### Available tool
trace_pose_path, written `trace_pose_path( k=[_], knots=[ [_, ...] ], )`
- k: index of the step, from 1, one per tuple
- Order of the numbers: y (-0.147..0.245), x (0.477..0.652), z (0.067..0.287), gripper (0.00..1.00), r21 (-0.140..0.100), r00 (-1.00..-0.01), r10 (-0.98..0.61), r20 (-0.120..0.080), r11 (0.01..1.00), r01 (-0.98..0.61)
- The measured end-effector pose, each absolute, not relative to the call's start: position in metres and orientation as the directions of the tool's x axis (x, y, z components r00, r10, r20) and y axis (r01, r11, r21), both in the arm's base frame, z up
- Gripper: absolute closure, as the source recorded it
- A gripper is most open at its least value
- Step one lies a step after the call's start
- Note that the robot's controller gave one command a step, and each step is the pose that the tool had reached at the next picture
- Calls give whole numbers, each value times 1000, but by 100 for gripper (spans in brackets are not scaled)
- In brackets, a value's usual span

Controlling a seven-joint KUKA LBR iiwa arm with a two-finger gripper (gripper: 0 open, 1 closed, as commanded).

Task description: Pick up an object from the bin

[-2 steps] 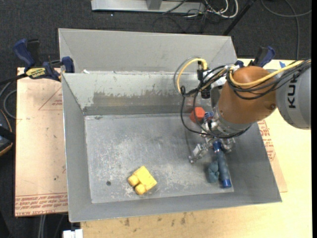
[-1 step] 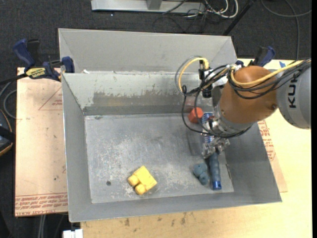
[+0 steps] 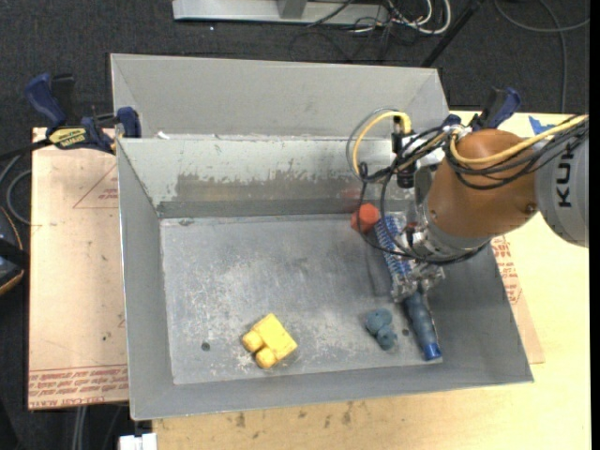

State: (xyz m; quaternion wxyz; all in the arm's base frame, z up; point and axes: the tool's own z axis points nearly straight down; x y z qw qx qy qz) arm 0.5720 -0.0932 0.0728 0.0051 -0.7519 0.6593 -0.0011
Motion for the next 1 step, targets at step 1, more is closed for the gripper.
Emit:
trace_pose_path(
  k=[1],
  knots=[
    [-96,581,244,100,-8,133,-991,0,-133,-991]
  ],
)
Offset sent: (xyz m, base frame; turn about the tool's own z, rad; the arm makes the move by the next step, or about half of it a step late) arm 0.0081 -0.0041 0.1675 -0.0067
